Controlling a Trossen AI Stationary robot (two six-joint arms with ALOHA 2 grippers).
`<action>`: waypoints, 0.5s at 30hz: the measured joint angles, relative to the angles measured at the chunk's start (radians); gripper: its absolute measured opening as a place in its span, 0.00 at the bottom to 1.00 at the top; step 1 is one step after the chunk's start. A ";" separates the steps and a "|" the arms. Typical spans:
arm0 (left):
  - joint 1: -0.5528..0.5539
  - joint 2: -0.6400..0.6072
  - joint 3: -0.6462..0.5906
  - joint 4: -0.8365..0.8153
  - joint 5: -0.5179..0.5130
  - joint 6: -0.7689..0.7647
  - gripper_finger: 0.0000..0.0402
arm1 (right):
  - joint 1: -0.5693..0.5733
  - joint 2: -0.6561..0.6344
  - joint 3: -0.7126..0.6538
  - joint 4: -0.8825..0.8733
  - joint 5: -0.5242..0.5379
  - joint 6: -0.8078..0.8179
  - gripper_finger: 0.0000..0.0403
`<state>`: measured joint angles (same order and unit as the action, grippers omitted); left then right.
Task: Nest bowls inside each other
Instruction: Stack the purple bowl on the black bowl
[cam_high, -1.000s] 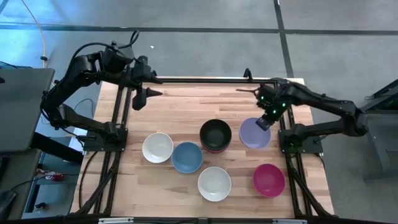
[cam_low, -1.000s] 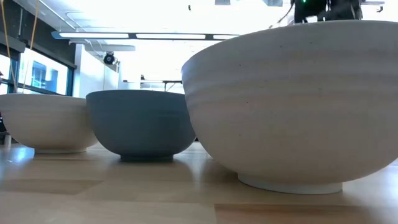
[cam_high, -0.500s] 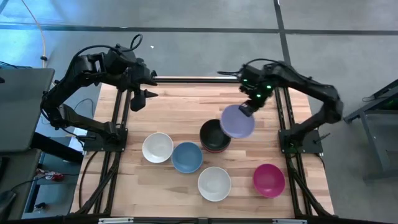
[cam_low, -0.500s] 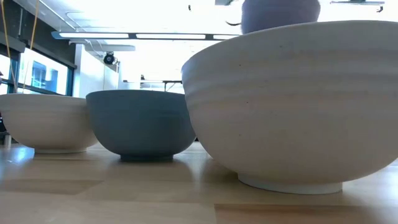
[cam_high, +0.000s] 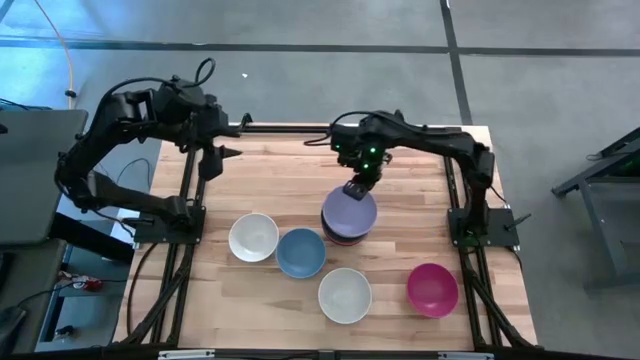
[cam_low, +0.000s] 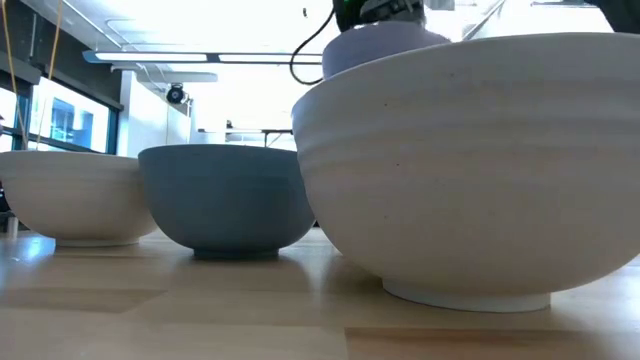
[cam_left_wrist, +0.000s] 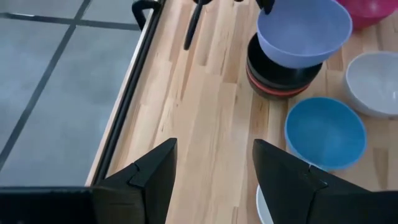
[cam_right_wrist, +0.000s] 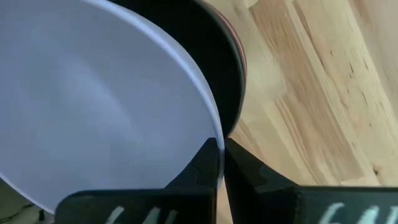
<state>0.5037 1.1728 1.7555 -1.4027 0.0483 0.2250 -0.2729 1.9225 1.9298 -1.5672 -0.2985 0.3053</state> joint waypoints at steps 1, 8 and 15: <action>0.000 -0.020 -0.030 0.009 0.000 0.005 0.49 | 0.000 0.010 0.004 0.006 0.000 -0.005 0.00; 0.021 -0.181 -0.255 0.138 0.001 0.032 0.49 | -0.010 0.028 0.006 0.029 0.005 -0.006 0.00; 0.068 -0.260 -0.309 0.197 0.037 0.033 0.49 | -0.014 0.037 0.006 0.033 0.023 0.008 0.00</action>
<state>0.5713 0.9123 1.4469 -1.2054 0.0852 0.2577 -0.2867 1.9595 1.9362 -1.5338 -0.2758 0.3136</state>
